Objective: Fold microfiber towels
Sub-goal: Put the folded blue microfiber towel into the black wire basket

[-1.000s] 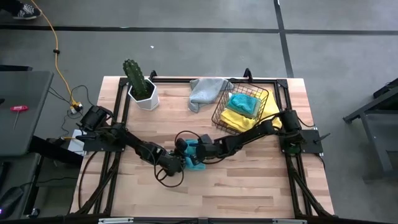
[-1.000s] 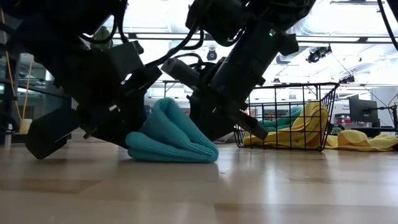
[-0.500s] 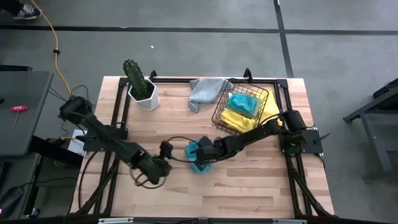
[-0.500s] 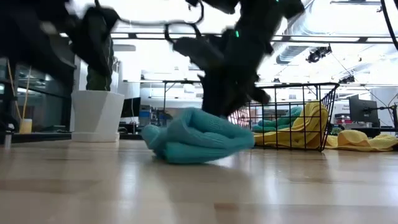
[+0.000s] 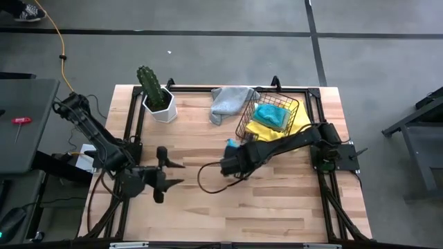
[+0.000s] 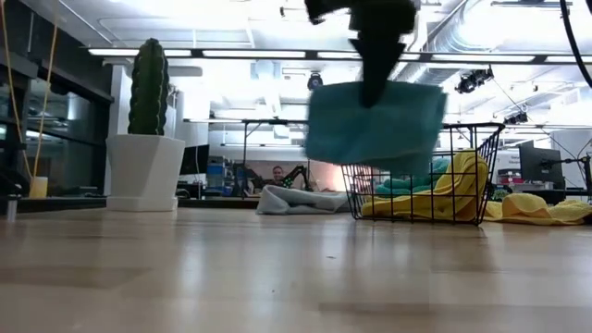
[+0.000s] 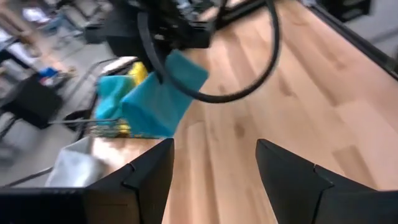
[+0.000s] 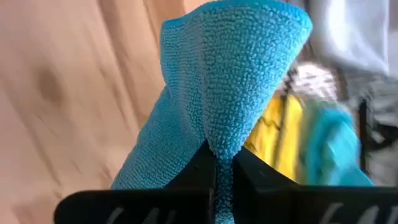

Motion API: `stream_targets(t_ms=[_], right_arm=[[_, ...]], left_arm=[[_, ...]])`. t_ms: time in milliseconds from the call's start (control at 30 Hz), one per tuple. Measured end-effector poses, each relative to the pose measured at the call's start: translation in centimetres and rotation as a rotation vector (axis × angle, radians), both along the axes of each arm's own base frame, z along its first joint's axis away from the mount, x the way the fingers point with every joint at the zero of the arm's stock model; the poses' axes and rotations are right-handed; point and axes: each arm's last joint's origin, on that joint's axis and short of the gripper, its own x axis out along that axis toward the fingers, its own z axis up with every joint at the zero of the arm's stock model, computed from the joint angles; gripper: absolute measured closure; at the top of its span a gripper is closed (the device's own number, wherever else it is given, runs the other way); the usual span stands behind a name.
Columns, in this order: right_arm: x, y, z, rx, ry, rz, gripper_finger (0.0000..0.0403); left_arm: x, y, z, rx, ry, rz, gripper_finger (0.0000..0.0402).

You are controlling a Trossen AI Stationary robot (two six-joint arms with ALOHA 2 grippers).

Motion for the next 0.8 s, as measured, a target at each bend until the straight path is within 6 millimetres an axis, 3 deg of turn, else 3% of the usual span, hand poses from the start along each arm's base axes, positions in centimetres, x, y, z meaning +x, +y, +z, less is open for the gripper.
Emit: stream_targets(t_ms=[200,367,800], right_arm=[[-1.6,-1.1,0.4,-0.058,0.173,-0.034,0.0402],[-1.4,-1.9,0.4,-0.069,0.203,0.036,0.0403],[-1.1,-5.7,0.7,-0.025,0.188,-0.116,0.0403]], left_arm=[[0.0,0.2,0.1,0.024,-0.035,0.072,0.0185],[0.2,0.1,-0.2,0.038,-0.025,0.079,0.0185],[0.2,0.1,-0.2,0.033,-0.026,0.081,0.0185]])
